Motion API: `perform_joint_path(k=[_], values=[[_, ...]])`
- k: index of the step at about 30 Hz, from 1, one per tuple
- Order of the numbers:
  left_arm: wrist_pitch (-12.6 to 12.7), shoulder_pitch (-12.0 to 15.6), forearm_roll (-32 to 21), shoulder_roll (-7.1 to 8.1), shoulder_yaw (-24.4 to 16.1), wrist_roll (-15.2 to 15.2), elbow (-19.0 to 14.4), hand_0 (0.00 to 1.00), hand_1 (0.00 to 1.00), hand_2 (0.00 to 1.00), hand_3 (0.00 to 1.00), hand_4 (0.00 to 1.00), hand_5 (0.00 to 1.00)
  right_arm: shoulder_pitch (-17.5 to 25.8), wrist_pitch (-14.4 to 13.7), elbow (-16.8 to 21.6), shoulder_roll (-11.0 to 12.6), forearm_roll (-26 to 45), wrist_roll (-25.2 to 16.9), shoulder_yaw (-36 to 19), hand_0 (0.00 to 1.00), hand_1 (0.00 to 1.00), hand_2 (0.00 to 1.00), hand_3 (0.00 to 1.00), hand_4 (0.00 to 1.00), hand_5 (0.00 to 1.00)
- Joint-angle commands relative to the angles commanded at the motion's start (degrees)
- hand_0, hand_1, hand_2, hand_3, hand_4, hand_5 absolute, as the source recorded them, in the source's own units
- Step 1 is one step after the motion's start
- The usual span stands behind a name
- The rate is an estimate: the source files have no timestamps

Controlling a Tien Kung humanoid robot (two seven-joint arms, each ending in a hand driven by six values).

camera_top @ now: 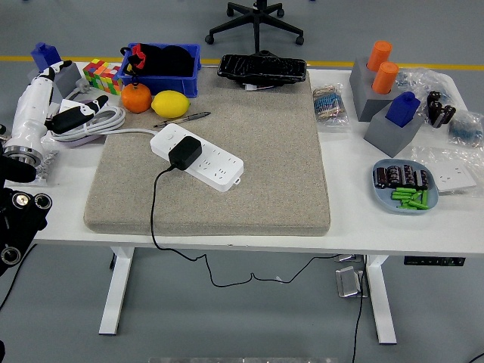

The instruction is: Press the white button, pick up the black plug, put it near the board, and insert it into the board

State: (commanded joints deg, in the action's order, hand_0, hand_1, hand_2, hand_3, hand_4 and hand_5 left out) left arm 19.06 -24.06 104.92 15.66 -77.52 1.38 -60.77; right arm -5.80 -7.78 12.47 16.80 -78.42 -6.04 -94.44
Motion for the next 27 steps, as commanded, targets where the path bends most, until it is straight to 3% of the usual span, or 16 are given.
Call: perform_joint_path(k=[6,11,16,27], values=[[0.0,0.1,0.2,0.36,-1.9,0.0,-0.8,0.99,0.965,0.926,0.891,0.912,0.546,-1.0,-0.1,-0.1,0.1,0.2,0.0,0.6,0.657,0.581,0.568,0.56,0.617,0.262],[0.0,-0.4,0.0,1.38,-0.2,0.0,-1.1,0.99,0.964,0.925,0.887,0.91,0.548,-1.7,-0.2,-0.1,0.2,0.1,0.0,2.0,0.657,0.581,0.568,0.56,0.616,0.263],[-0.1,1.6,0.0,0.91,-0.7,-0.1,-1.8,0.99,0.964,0.924,0.885,0.908,0.555,0.0,-0.3,0.2,0.4,-0.2,-0.2,0.8,0.657,0.581,0.568,0.56,0.617,0.264],[-0.2,1.9,0.2,1.24,-1.2,-0.3,-2.9,0.992,0.963,0.92,0.885,0.905,0.557,-0.4,-0.2,0.2,0.1,-0.5,-0.1,0.4,0.656,0.581,0.568,0.56,0.617,0.266]])
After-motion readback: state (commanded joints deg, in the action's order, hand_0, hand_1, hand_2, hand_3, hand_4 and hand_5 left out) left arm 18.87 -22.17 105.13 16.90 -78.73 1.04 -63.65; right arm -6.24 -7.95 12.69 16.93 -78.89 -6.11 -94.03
